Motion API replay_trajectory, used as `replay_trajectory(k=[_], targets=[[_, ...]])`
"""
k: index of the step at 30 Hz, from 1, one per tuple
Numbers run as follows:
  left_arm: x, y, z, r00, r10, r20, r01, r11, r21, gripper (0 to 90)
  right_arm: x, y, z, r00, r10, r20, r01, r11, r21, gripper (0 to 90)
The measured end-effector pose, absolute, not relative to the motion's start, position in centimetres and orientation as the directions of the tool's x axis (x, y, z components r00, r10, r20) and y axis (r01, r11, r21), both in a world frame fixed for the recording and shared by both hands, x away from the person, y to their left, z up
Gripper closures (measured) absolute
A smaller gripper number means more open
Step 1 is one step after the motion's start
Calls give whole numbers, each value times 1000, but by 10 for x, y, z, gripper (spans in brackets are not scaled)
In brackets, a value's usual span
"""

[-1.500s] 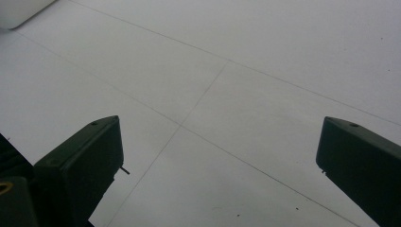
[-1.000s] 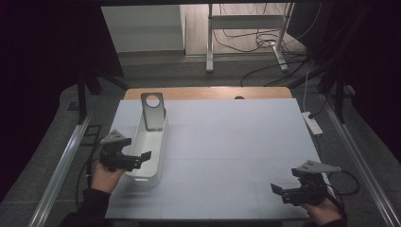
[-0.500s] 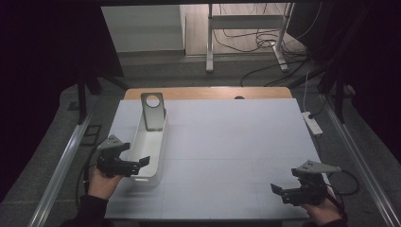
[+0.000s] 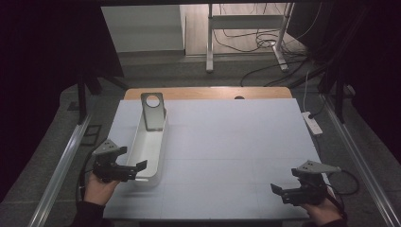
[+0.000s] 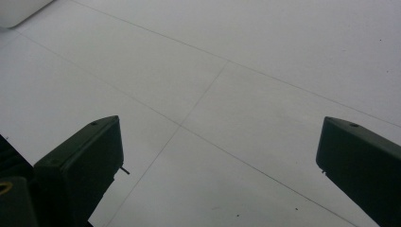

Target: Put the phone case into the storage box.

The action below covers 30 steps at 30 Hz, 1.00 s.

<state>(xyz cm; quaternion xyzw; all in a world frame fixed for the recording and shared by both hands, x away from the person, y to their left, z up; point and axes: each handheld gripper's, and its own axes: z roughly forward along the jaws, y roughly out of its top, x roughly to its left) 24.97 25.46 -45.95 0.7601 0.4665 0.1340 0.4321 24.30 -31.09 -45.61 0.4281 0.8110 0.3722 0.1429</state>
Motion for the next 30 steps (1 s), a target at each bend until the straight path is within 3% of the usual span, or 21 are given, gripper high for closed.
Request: replay_trajectory(k=[30], targets=[[214, 272, -462, 496, 845, -202, 599, -164, 784, 0, 243, -311, -456, -592, 801, 86, 589, 357, 725, 17]])
